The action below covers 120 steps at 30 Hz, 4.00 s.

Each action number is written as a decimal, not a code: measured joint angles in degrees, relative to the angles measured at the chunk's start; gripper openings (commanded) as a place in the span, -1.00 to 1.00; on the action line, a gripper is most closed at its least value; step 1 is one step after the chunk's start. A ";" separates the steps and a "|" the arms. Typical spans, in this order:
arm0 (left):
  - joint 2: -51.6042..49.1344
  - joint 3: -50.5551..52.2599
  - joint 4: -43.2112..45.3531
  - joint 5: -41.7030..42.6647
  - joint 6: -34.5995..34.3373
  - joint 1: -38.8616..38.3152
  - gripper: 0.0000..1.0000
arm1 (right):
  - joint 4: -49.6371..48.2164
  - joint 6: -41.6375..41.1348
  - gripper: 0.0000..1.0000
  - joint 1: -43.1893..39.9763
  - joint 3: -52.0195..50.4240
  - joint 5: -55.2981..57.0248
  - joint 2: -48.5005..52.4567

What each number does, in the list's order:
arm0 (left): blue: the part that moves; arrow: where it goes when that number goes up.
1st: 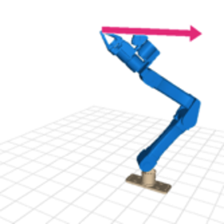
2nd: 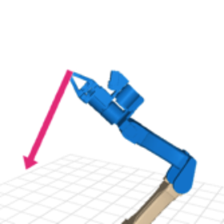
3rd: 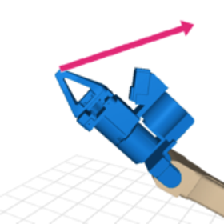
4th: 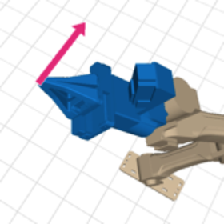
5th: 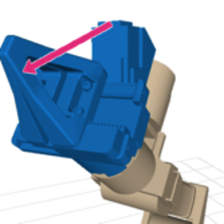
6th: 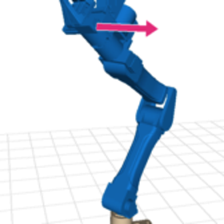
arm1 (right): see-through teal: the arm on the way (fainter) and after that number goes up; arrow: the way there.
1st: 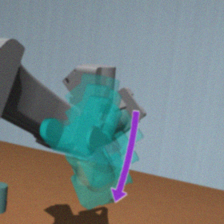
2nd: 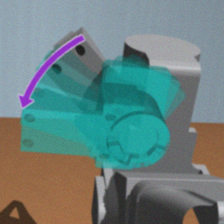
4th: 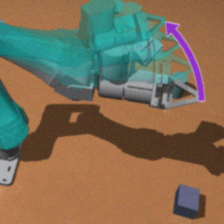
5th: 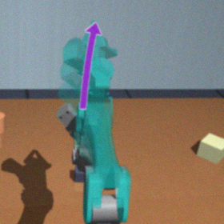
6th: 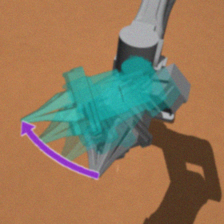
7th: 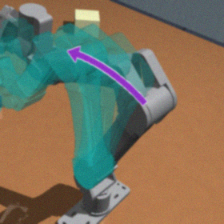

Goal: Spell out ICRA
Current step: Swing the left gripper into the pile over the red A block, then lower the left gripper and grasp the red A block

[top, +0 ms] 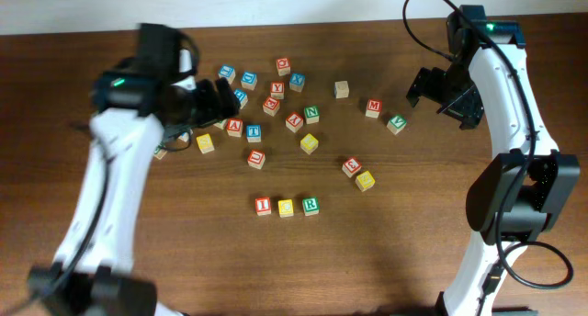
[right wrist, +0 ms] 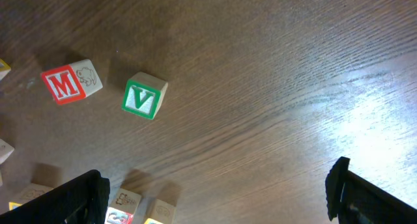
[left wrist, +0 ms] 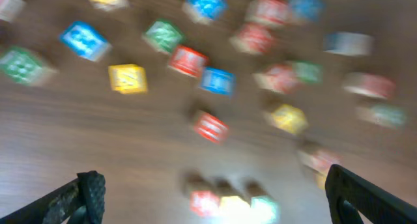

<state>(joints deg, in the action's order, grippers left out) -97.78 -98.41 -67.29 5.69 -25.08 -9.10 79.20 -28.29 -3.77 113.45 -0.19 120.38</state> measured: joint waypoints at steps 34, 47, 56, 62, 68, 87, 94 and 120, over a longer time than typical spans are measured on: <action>-27.61 0.02 17.46 -6.93 18.01 -2.38 0.03 | -0.11 0.00 0.97 0.00 0.00 0.00 -0.02; -27.61 0.02 14.95 -5.84 18.25 -2.27 -0.01 | -0.11 0.02 0.97 0.00 0.00 0.00 -0.02; -27.61 0.48 16.15 -5.42 20.26 -2.27 -0.06 | -0.11 0.00 0.97 0.00 0.00 0.00 -0.02; -27.61 1.07 17.81 -5.40 21.05 -2.27 -0.11 | -0.09 0.00 0.97 0.00 0.00 0.00 -0.02; -27.61 1.20 18.49 -5.20 21.22 -2.27 -0.12 | -0.11 0.00 0.97 0.00 0.00 0.00 -0.02; -30.60 1.44 20.92 -5.01 21.68 -2.27 -0.41 | -0.09 0.02 0.97 0.00 0.00 0.00 -0.02; -30.62 1.44 21.14 -5.01 21.66 -2.27 -0.28 | -0.11 -0.02 0.97 0.00 0.00 0.00 -0.02; -31.91 -16.26 -1.38 -4.98 21.66 -2.05 -0.53 | -0.35 0.00 0.96 0.00 0.00 0.00 -0.02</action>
<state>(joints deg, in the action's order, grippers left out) -129.69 -114.67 -68.66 0.71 -3.42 -11.16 78.85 -28.29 -3.77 113.45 -0.19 120.36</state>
